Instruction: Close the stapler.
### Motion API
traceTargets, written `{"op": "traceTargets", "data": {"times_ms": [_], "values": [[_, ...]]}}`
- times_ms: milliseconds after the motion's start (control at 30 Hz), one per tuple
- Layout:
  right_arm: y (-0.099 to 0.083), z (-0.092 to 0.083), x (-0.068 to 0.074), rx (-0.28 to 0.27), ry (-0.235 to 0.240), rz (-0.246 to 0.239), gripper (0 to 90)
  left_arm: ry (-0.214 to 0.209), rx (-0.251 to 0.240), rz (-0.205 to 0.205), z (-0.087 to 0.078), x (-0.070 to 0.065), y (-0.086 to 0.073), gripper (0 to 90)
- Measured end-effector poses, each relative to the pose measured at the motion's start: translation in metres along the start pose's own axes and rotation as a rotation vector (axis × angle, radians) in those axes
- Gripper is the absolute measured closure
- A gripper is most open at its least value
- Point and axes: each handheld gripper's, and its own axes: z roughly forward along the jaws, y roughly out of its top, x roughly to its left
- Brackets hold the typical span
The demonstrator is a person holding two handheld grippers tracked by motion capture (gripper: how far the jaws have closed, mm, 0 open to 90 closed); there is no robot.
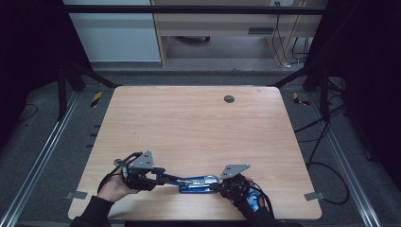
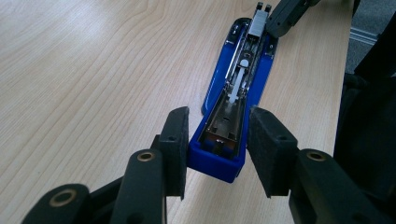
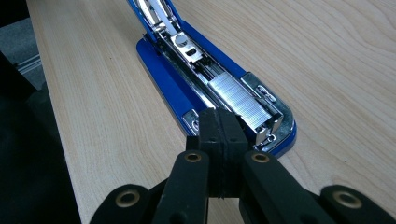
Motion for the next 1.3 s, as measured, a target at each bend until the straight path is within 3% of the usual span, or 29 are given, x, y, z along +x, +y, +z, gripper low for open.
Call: {"op": "traceTargets", "data": {"times_ms": [333, 767, 1033, 1300], "values": [[0.002, -0.002, 0.0, 0.004, -0.011, -0.011, 90.0, 0.0, -0.004, 0.0, 0.0, 0.0, 0.0, 59.2], [0.019, -0.009, 0.003, -0.123, 0.037, -0.009, 90.0, 0.001, -0.013, -0.011, 0.0, 0.0, -0.001, 59.1], [0.04, 0.004, 0.012, -0.184, 0.071, -0.007, 90.0, 0.0, -0.013, -0.012, 0.0, -0.001, -0.001, 59.1], [0.056, 0.029, 0.025, -0.195, 0.1, -0.016, 90.0, -0.001, -0.014, -0.012, 0.0, 0.0, -0.002, 59.2]]}}
